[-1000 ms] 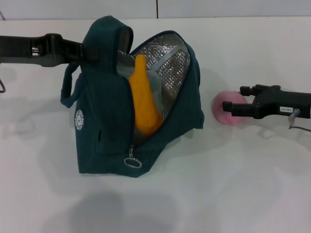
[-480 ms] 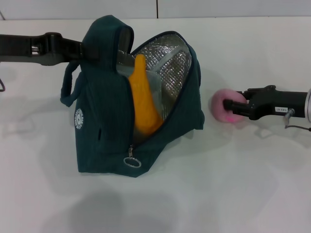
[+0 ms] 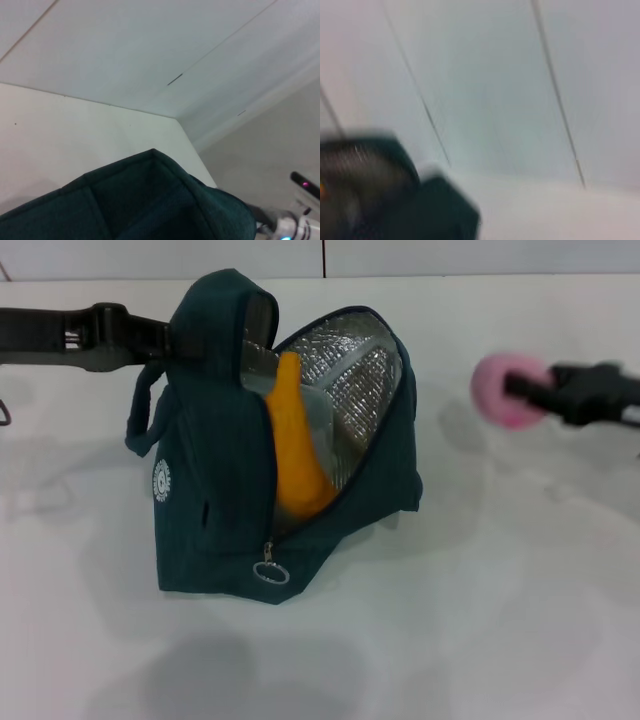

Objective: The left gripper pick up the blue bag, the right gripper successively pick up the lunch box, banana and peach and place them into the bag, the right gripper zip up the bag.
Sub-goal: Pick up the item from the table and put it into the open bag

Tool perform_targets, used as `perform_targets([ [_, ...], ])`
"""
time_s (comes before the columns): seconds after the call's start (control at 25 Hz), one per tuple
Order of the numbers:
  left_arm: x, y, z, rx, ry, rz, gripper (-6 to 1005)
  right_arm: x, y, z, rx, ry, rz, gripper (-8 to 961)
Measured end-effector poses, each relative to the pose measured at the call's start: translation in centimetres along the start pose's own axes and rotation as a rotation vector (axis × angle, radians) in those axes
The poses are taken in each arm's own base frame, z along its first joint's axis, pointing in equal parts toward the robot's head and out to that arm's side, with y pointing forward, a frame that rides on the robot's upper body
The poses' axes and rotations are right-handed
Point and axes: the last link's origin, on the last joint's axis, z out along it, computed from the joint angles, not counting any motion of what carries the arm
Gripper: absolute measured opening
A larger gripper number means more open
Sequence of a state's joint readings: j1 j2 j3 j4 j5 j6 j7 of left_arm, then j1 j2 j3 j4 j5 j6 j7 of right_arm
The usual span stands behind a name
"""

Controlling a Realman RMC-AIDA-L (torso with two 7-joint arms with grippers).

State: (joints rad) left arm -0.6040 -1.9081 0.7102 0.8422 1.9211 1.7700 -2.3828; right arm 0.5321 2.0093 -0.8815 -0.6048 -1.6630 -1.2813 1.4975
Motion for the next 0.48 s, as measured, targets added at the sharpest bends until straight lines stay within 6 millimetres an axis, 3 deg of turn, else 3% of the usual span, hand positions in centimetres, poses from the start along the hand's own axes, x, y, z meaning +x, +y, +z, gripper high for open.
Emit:
perform_targets([
  [0.12,0.0,0.0,0.0,-0.001,0.001,0.001,39,-2.2,0.5,-1.8,-0.058,-0.147,0.003,259],
  [0.2,0.0,0.0,0.0,-0.002,0.001,0.002,39,-3.6,1.0,-1.9,-0.107,-0.206,-0.007,249],
  [0.32,0.1,0.1,0.2,-0.005,-0.001,0.004,39,-5.9,2.4,-0.5,-0.213,-0.250,-0.041,233],
  [0.48,0.2,0.2,0.4,-0.008,-0.006,0.006,39,-7.9,4.9,3.2,-0.354,-0.208,-0.091,207],
])
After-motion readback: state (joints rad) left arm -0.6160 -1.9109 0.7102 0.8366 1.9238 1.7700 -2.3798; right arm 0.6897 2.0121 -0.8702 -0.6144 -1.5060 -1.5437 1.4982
